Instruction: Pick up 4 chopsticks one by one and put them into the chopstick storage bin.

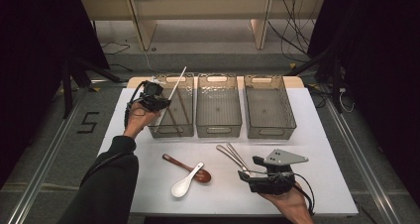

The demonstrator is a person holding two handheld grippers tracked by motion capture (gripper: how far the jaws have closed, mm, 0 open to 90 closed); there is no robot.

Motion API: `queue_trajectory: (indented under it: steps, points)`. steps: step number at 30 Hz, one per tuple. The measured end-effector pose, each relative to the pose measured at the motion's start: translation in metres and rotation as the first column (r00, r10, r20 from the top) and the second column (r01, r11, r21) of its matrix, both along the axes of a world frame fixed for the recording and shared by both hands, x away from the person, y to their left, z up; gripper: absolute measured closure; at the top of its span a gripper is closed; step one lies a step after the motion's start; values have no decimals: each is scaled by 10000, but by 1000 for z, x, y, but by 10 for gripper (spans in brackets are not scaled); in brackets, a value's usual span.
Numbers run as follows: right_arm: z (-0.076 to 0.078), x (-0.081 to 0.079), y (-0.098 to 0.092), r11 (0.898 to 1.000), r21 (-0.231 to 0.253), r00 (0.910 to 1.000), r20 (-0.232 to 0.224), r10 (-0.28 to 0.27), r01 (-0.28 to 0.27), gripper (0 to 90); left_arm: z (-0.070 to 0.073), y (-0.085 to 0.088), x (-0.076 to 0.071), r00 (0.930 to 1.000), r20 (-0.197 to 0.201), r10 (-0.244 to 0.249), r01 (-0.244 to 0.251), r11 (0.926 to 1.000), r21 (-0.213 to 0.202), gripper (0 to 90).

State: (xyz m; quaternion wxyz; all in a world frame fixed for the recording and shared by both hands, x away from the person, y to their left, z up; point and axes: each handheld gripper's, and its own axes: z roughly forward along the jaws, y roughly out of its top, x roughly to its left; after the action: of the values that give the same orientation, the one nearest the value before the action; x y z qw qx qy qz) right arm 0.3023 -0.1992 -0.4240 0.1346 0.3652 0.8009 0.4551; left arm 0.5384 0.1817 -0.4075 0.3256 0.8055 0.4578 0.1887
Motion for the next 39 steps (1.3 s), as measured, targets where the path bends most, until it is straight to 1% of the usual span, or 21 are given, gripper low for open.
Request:
queue_trajectory:
  steps: [1, 3, 7, 9, 10, 11, 13, 14, 15, 16, 17, 20, 21, 22, 25, 29, 31, 33, 34, 37, 39]
  points:
    - [0, 0, 0, 10000, 2, 10000, 7, -1, 1, 301, -1, 0, 0, 10000, -34, -21, 21, 10000, 24, 826]
    - [0, 0, 0, 10000, 6, 10000, -10, -13, 13, 301, -2, 1, -1, 10000, -48, 40, -41, 9999, -98, 821]
    - [0, 0, 0, 10000, 10, 10000, -30, -7, 7, 300, -3, 2, -2, 9999, -142, 40, -40, 10000, -20, 774]
    - [0, 0, 0, 10000, 10, 10000, -33, -9, 9, 300, -1, 2, -4, 10000, -77, -11, 11, 10000, 75, 732]
    - [0, 0, 0, 10000, 15, 10000, -32, -15, 15, 300, 0, 2, -5, 10000, -23, 36, -36, 10000, 10, 712]
    - [0, 0, 0, 10000, 13, 10000, -17, -24, 24, 300, 2, 3, -7, 9999, -33, 111, -111, 9999, -73, 671]
    - [0, 0, 0, 10000, 27, 10000, -31, -42, 42, 300, 6, 3, -11, 9998, -139, 115, -118, 9997, -217, 620]
    - [0, 0, 0, 10000, 15, 10000, -37, -38, 38, 300, 8, 4, -14, 9999, -109, 43, -46, 9996, -279, 594]
    - [0, 0, 0, 10000, 15, 10000, -37, -38, 38, 300, 11, 4, -18, 9998, -184, -17, 11, 9995, -329, 594]
    - [1, 0, 0, 10000, 10, 10000, -22, -31, 31, 300, 14, 4, -22, 9996, -282, -44, 34, 9993, -381, 556]
    - [0, 0, 0, 10000, 9, 10000, -15, -21, 21, 300, 16, 4, -27, 9993, -373, -31, 13, 9987, -505, 494]
    - [0, 0, 0, 10000, 4, 10000, -14, -26, 26, 301, 20, 3, -40, 9985, -510, -210, 179, 9980, -608, 453]
    - [0, 0, 0, 10000, 2, 10000, -14, -29, 29, 300, 20, 3, -43, 9986, -486, -231, 199, 9976, -665, 440]
    - [0, 0, 0, 10000, 7, 10000, -22, -53, 53, 301, 21, 3, -49, 9983, -518, -266, 230, 9972, -706, 410]
    - [0, 0, 0, 10000, 10, 10000, -35, -82, 82, 300, 23, 2, -60, 9973, -593, -430, 377, 9954, -881, 392]
    - [0, 0, -1, 9999, 1, 9999, -37, -114, 114, 300, 24, 0, -77, 9970, -549, -547, 482, 9923, -1145, 360]
    - [0, 1, -2, 9999, -19, 9999, -66, -135, 135, 300, 25, -1, -84, 9968, -495, -626, 554, 9893, -1350, 335]
    - [0, 1, -2, 9999, -9, 9999, -66, -145, 145, 301, 25, -2, -91, 9951, -550, -818, 732, 9870, -1433, 328]
    - [0, 1, -2, 9999, -40, 9998, -88, -164, 163, 301, 24, -3, -92, 9943, -597, -885, 793, 9866, -1424, 310]
    - [-1, 1, -2, 9999, -54, 9998, -98, -163, 162, 300, 24, -6, -100, 9940, -571, -929, 840, 9862, -1423, 303]
    - [-1, 1, -2, 9998, -74, 9998, -96, -161, 160, 300, 23, -7, -105, 9926, -657, -1022, 925, 9862, -1371, 293]
